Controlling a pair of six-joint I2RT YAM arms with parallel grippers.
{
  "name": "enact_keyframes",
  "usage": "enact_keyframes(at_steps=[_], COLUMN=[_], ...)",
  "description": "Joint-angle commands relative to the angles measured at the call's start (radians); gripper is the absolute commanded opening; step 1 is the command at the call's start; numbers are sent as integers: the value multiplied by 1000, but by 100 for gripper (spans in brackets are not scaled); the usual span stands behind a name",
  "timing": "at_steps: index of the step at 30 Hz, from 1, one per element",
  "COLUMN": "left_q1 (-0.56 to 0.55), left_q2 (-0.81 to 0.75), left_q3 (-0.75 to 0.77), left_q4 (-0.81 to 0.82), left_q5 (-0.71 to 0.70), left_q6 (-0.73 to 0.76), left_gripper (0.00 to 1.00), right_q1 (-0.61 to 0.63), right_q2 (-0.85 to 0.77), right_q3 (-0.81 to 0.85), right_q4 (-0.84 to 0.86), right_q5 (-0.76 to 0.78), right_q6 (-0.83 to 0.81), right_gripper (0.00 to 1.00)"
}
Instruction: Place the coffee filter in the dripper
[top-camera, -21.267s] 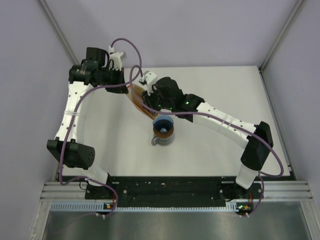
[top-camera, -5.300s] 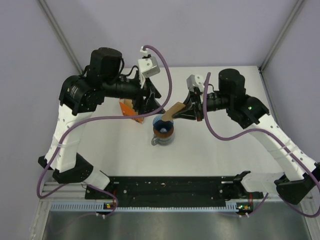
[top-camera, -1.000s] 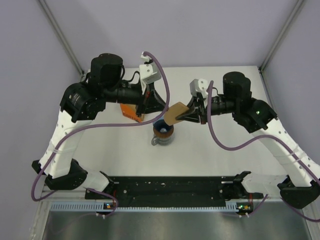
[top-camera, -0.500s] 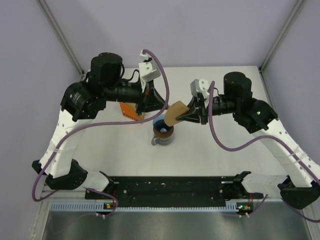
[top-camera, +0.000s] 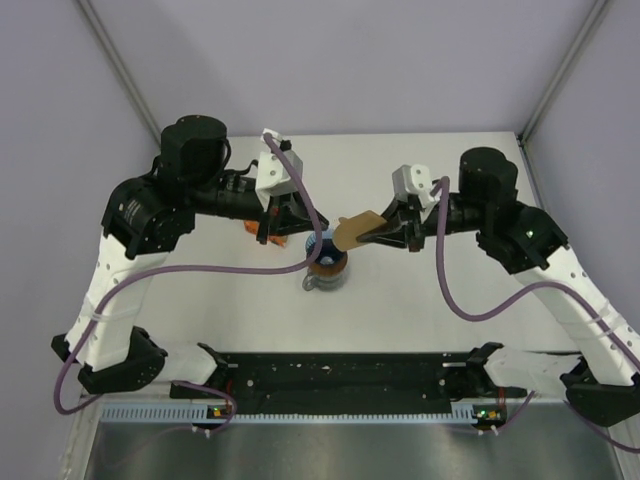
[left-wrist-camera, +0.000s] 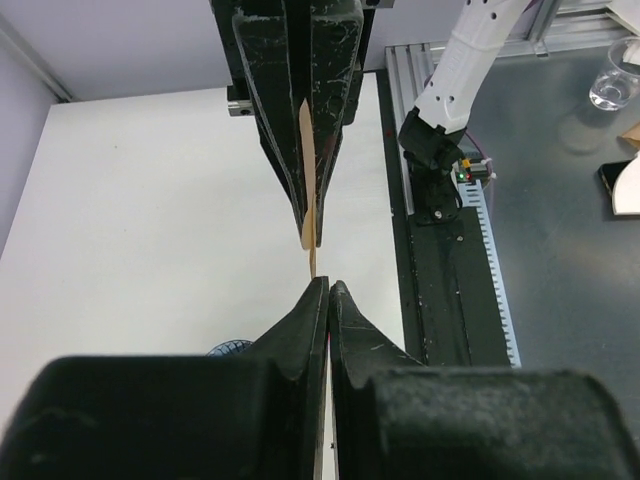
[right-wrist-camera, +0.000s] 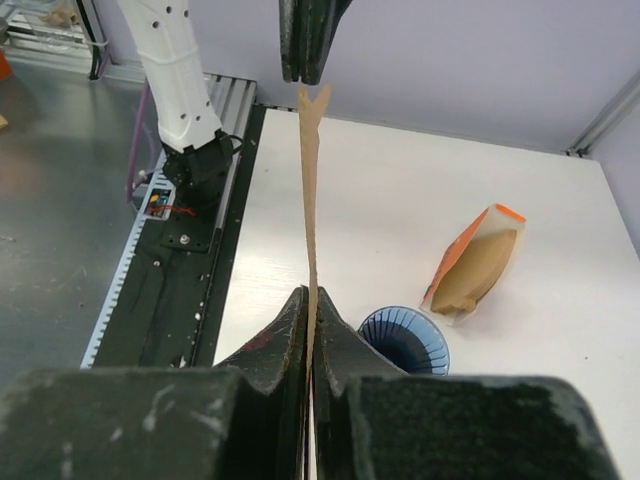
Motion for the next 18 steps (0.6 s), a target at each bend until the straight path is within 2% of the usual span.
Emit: enact_keyframes(at_steps=[1, 3, 4, 5, 6, 8, 12, 15, 18], left_q1=[9, 9, 9, 9, 9, 9, 6, 3, 3], left_q2=[-52, -69, -76, -87, -99, -118, -139, -133, -139], left_q3=[-32, -57, -77, -97, -121, -164, -229, -236, -252], left_q4=[68, 113, 143, 180, 216, 298, 430, 448, 448], left_q5=[-20, -23, -20, -19, -25, -32, -3, 30, 53], left_q6=[36, 25, 17, 7, -16, -55, -140, -165, -164], left_gripper=[19, 38, 44, 56, 59, 61, 61, 60, 60], right_q1=[11, 11, 11, 11, 11, 11, 12, 12, 12], right_q2=[-79, -114, -136, -154, -166, -182, -179, -176, -168], right_q3=[-20, -54, -89, -118, -144, -187, -219, -242, -241], right_q4=[87, 199, 274, 370, 470, 630, 814, 946, 985], right_q5=[-42, -49, -60, -77, -92, -106, -103, -72, -16], right_q6=[-8, 56, 108, 159, 220, 309, 412, 467, 474], right_gripper=[0, 0, 0, 0, 0, 0, 0, 0, 0])
